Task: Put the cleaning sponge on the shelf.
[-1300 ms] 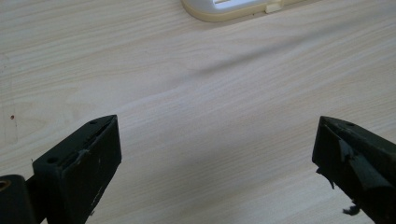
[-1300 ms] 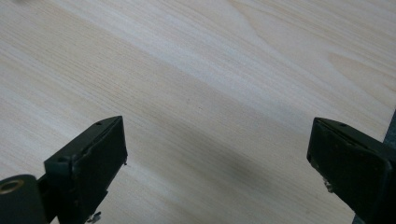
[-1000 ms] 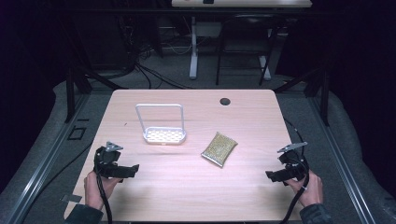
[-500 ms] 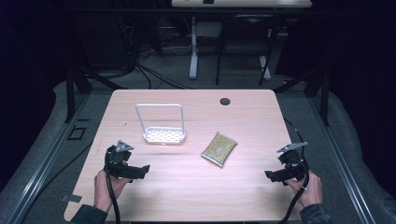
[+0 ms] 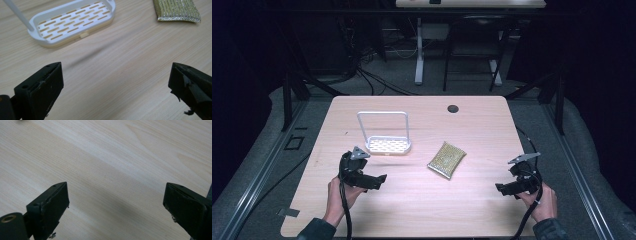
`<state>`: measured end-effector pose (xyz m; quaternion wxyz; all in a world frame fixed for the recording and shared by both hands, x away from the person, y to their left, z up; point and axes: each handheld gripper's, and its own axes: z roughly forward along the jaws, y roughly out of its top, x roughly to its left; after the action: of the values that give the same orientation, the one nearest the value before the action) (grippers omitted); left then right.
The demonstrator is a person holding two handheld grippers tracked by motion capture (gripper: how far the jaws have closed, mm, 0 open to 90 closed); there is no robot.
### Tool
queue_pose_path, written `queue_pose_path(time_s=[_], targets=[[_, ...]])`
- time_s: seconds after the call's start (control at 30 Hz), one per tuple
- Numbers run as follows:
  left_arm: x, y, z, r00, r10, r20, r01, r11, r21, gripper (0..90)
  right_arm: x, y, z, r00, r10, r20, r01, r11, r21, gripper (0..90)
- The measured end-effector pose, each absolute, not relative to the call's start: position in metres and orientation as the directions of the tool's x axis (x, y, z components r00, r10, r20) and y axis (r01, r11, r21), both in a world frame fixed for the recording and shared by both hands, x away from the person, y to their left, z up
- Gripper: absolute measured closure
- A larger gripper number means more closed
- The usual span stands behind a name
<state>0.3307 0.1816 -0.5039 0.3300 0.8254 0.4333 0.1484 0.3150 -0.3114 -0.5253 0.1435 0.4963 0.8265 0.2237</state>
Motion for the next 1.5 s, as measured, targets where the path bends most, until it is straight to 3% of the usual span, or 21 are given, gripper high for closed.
queue_pose_path(time_s=[0.93, 1.5], targets=[[0.357, 0.072, -0.501, 0.712, 0.702, -0.011, 0.537, -0.535, 0.652, 0.0, 0.314, -0.309, -0.526, -0.487, 0.873, -0.025, 0.753, 0.434, 0.494, 5.4], [0.381, 0.015, -0.506, 0.73, 0.683, -0.022, 0.542, -0.559, 0.627, 0.0, 0.314, -0.31, -0.526, -0.486, 0.874, -0.018, 0.752, 0.429, 0.501, 6.2]])
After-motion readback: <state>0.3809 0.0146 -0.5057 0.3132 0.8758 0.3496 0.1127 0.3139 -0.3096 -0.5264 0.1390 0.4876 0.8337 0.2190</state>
